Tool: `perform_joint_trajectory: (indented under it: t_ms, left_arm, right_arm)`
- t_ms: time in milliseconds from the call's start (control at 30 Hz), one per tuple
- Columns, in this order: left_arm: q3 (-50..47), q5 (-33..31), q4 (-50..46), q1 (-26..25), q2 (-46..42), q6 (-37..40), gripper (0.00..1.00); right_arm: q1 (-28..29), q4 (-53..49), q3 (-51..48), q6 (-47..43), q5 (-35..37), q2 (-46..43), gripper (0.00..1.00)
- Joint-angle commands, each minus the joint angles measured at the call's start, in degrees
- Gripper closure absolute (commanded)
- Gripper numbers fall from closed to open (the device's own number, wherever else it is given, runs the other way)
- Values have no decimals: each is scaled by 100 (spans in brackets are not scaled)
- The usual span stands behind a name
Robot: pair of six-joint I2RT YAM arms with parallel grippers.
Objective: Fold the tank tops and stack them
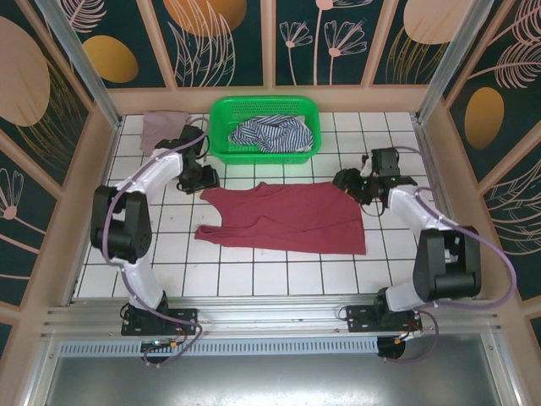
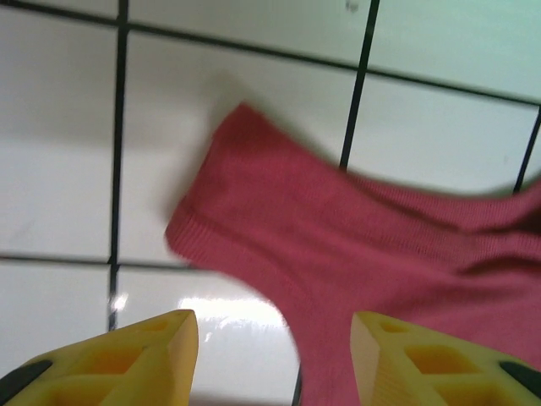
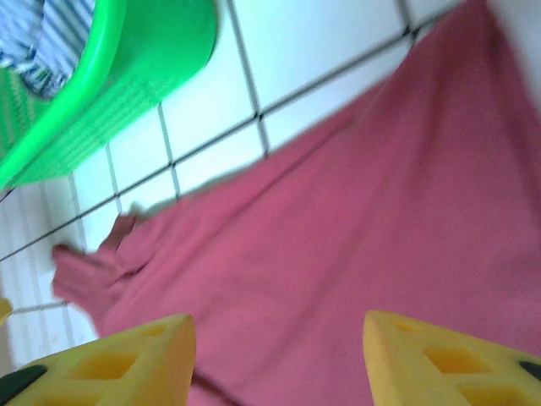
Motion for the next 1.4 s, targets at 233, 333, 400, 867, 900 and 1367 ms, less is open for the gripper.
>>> perform_joint_trajectory:
  t_ms: [233,333,400,867,900,1367]
  left_arm:
    - [781,-924,127,-61,976,-197,48]
    - [665,-830,286,-35,1009,-15,49]
    - [585,-618,464,2,1027,122,51]
    - [366,-409,638,185,1235,772,57]
    - [362,-414,624,205,1237,789,57]
    - [-246,550,1039,225,884,1003,61]
  right_arm:
    - [-641,270,649,-1028,303,1210,44]
    - [-693,362,822,-1037,264,1550,44]
    - [-701,405,902,-1044,218,1755,44]
    - [-638,747,1064,-951,-328,2522,46]
    - [-633,753,1091,-935,-368,2544,47]
    - [-543,912,1315,-894,-417,2640,49]
